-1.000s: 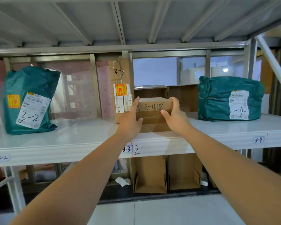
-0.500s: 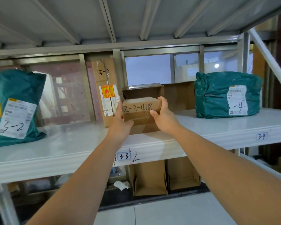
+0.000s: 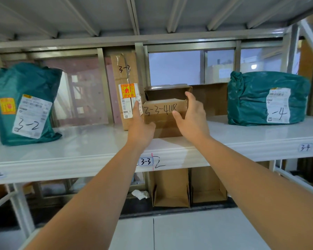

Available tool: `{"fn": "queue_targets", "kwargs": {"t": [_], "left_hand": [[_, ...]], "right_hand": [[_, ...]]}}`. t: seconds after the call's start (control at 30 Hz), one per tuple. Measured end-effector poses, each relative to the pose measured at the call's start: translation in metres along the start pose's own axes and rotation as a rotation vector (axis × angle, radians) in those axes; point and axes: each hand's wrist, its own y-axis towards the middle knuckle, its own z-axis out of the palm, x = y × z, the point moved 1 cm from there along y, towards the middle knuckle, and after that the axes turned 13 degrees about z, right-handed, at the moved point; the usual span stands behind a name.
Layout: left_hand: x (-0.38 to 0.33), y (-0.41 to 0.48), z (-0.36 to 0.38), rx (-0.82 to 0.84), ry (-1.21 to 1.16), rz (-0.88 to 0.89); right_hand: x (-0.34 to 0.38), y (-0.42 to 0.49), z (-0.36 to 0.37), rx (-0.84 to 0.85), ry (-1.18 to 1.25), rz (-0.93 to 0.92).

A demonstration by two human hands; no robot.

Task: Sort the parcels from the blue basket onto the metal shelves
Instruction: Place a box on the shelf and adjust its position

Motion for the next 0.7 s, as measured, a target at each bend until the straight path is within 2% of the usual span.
{"fn": "queue_targets", "kwargs": {"t": [0.1, 0.17, 0.27, 0.43, 0.57, 0.7], "left_hand": [[-0.017, -0.012, 0.003, -0.014, 0.264, 0.097], [-0.024, -0.017, 0.006, 0.039, 0.468, 0.155], [-0.029, -0.024, 0.011, 0.132, 0.715, 0.202], [-0.032, -0.04, -0.011, 0.146, 0.969, 0.286], [-0.026, -0.061, -0.074, 0.144, 0.977, 0.275], [-0.007, -0.107, -0.156, 0.052, 0.903, 0.26]], "right_hand": [[0.006, -0.009, 0.0, -0.155, -0.172, -0.28], [0.008, -0.014, 0.002, -0.186, -0.26, -0.441], [0.013, -0.017, 0.0, -0.097, -0.359, -0.55], [0.026, -0.033, 0.013, -0.029, -0.416, -0.655], [0.068, -0.076, 0.05, 0.072, -0.208, -0.735], [0.104, -0.136, 0.107, 0.017, 0.17, -0.85]]}}
